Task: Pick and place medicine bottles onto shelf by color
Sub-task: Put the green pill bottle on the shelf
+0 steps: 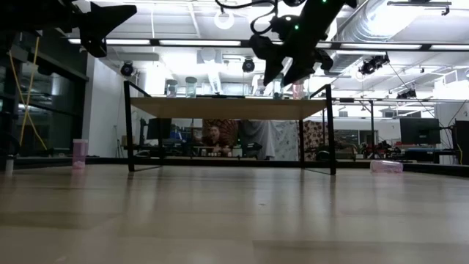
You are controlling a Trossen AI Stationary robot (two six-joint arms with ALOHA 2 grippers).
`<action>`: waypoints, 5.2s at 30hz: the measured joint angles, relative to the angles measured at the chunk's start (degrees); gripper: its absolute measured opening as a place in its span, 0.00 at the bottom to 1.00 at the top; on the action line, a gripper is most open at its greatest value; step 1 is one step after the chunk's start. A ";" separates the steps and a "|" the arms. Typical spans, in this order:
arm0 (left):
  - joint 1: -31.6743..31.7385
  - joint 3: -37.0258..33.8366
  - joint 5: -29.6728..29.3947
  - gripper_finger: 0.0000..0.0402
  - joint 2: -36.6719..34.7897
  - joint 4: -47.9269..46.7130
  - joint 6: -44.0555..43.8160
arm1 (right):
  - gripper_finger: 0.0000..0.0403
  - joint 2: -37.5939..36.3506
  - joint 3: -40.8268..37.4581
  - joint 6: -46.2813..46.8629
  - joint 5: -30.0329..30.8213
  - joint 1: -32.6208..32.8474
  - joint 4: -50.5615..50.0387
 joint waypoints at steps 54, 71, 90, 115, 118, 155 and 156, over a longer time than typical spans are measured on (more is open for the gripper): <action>-0.02 0.04 3.39 0.54 0.00 -6.05 -4.52 | 0.56 -8.68 -25.90 1.91 -19.31 37.05 30.15; -0.04 0.04 4.69 0.54 0.00 -6.37 -6.33 | 0.56 9.14 7.98 32.42 -53.16 55.67 -29.61; -0.03 0.04 5.99 0.54 0.00 -6.38 -7.06 | 0.56 22.35 7.93 33.58 -58.25 66.34 -26.20; -0.04 0.04 6.03 0.54 0.00 -6.34 -6.93 | 0.26 24.02 7.96 32.85 -56.13 66.05 -27.54; -0.04 0.04 6.22 0.54 0.00 -6.30 -7.05 | 0.21 24.02 7.96 32.25 -56.24 65.51 -28.22; -5.90 37.18 12.28 0.54 41.71 -25.27 7.45 | 0.22 20.45 24.25 -13.34 -20.15 35.82 -21.50; -5.40 38.10 11.89 0.54 42.78 -26.07 6.72 | 0.22 20.45 24.68 -14.47 -20.11 35.23 -20.18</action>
